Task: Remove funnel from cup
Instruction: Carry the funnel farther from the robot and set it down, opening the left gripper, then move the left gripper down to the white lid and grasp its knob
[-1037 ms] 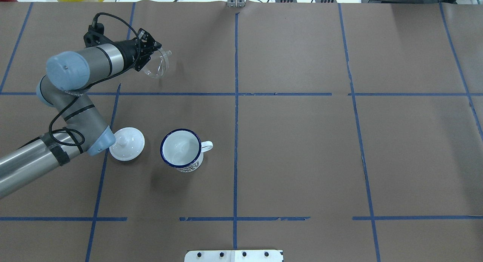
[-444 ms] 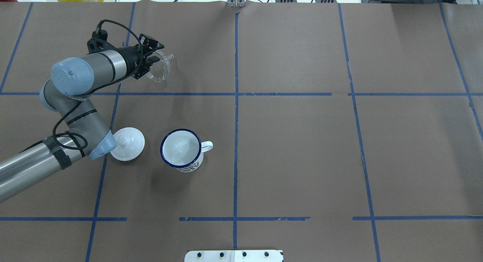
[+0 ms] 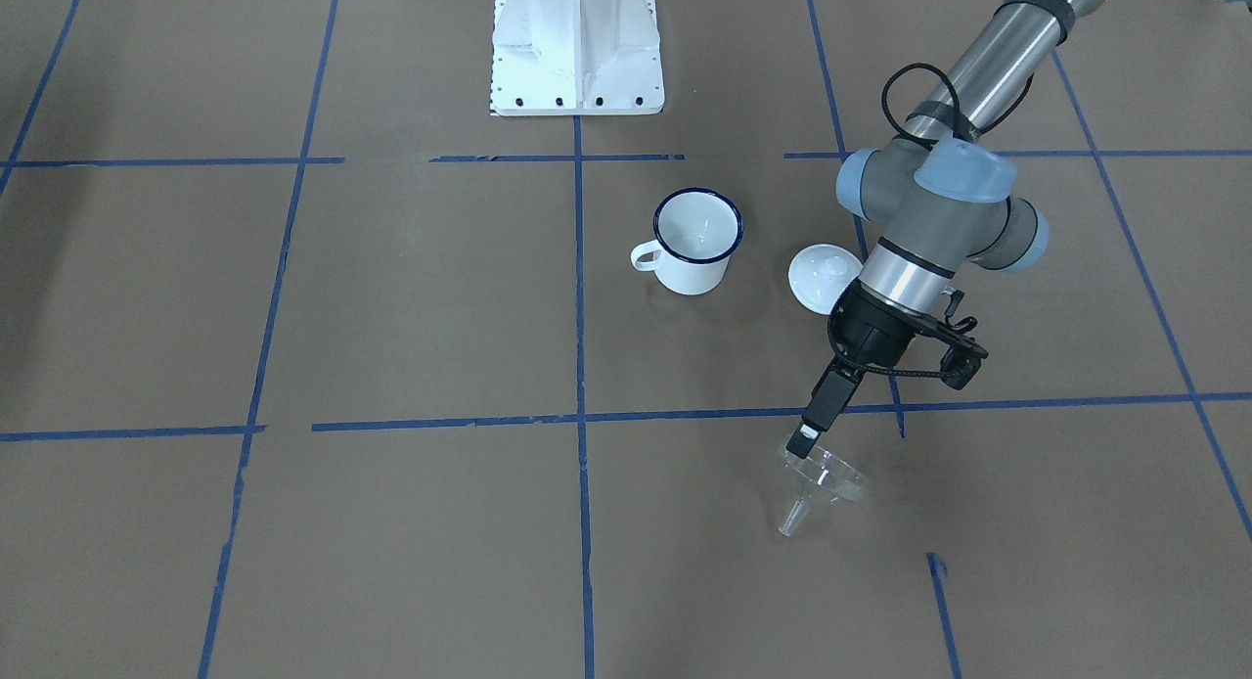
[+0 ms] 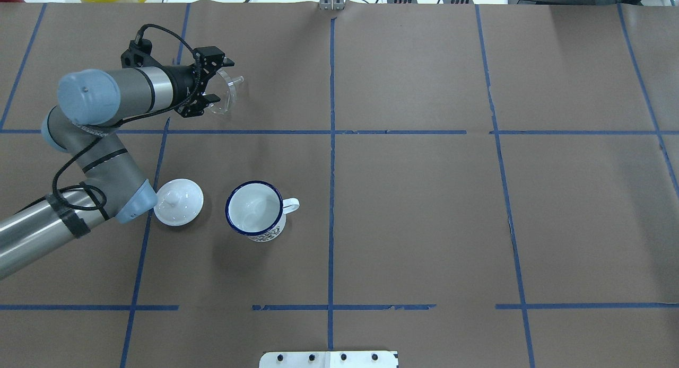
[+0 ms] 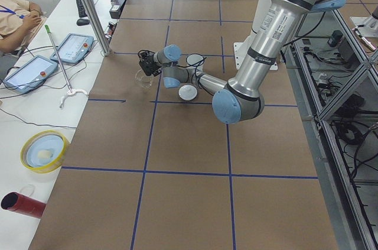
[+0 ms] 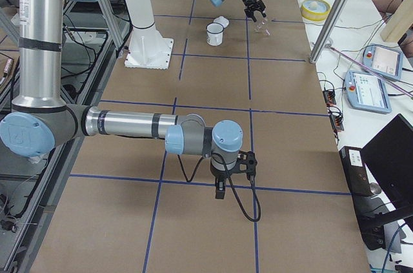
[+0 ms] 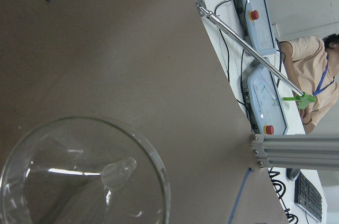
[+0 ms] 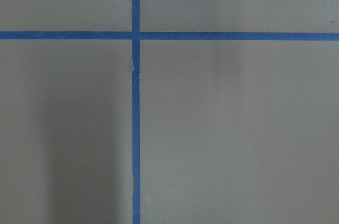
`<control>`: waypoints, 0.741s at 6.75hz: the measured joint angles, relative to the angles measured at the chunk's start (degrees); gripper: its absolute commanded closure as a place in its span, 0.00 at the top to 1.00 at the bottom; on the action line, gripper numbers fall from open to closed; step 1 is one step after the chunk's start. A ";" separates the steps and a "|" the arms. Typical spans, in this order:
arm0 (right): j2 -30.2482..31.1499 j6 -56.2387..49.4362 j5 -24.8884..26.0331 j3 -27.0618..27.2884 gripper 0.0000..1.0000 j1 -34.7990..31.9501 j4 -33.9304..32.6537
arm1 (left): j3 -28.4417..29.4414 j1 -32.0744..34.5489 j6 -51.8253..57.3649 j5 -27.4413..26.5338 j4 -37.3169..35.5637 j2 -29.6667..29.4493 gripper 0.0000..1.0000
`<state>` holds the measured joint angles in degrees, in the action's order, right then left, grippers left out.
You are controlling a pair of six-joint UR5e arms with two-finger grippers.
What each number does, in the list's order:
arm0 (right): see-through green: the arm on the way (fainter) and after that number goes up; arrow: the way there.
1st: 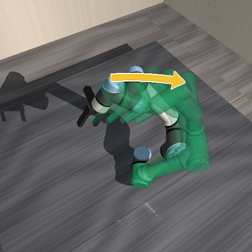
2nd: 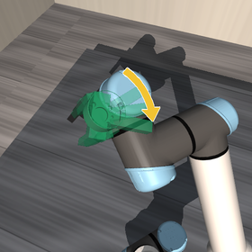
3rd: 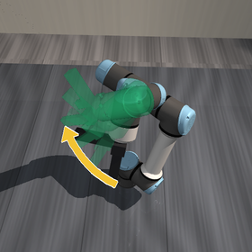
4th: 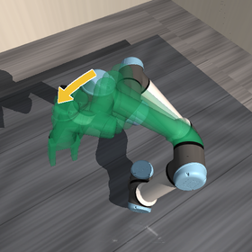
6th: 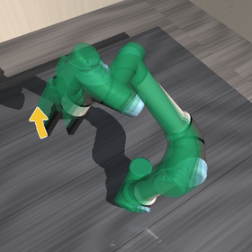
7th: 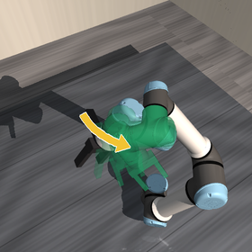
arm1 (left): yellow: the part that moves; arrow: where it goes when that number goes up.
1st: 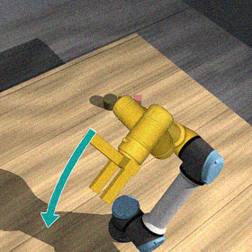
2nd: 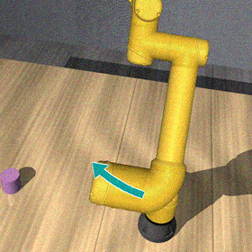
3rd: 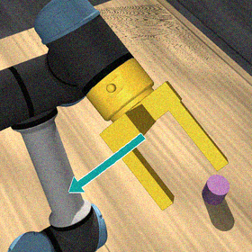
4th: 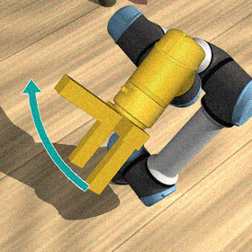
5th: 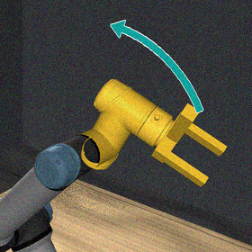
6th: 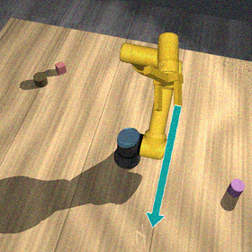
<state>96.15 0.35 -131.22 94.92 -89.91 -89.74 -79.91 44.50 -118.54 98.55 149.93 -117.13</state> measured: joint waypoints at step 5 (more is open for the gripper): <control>0.00 0.00 0.00 0.00 1.00 0.00 0.00 | -30.18 -0.22 13.61 10.25 -37.66 14.89 0.99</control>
<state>96.15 0.35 -131.22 94.92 -89.91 -89.74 -110.09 44.28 -104.93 108.81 112.27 -102.24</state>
